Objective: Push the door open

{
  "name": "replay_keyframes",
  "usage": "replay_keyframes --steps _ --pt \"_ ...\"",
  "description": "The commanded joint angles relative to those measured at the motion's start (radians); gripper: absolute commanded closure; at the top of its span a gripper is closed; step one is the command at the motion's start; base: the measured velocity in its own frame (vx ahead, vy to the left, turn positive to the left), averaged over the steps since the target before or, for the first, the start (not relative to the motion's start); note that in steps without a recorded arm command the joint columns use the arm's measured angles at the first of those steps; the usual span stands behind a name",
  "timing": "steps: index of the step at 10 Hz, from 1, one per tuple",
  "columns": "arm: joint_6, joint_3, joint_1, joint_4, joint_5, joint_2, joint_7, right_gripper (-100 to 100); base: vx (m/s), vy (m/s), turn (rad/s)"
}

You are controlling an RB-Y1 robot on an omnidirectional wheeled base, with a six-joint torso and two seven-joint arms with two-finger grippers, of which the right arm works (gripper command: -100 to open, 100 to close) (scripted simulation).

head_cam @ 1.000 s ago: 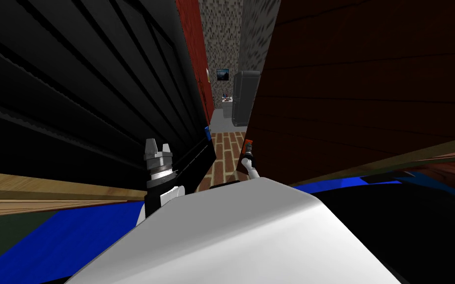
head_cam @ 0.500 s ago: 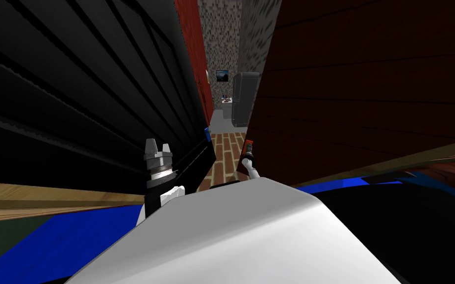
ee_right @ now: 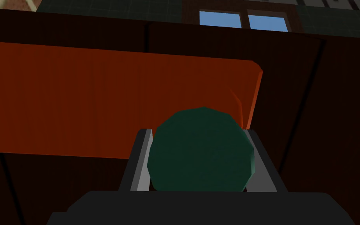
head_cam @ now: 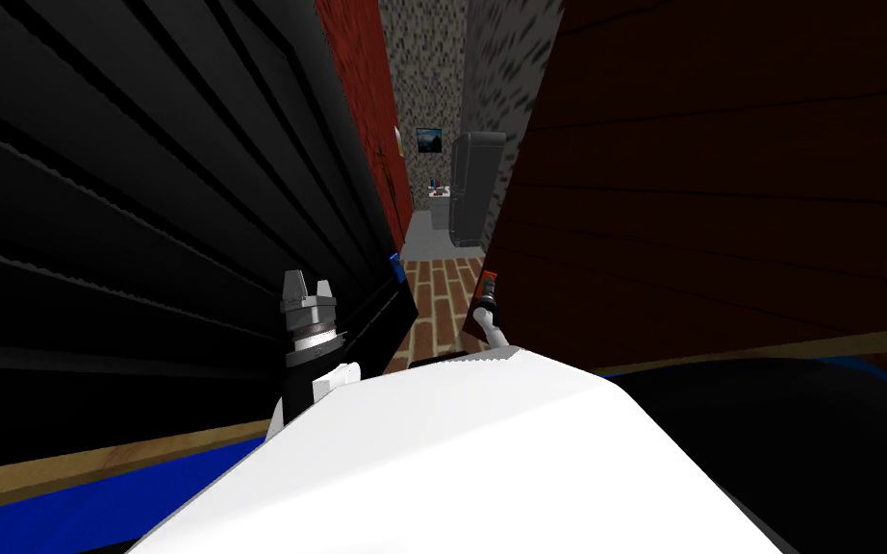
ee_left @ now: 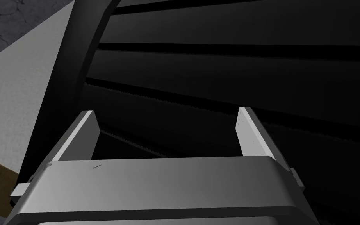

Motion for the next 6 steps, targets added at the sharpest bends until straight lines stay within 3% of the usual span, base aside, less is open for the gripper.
replay_keyframes --steps 1,4,6 --pt "-0.032 -0.011 -0.006 0.008 -0.018 -0.025 0.006 100 0.148 -0.036 -0.061" --pt "-0.056 -0.011 -0.008 0.009 -0.039 -0.033 0.021 100 0.112 -0.038 -0.055" --pt "-0.091 -0.012 -0.01 0.011 -0.068 -0.039 0.044 100 0.131 -0.061 -0.148"
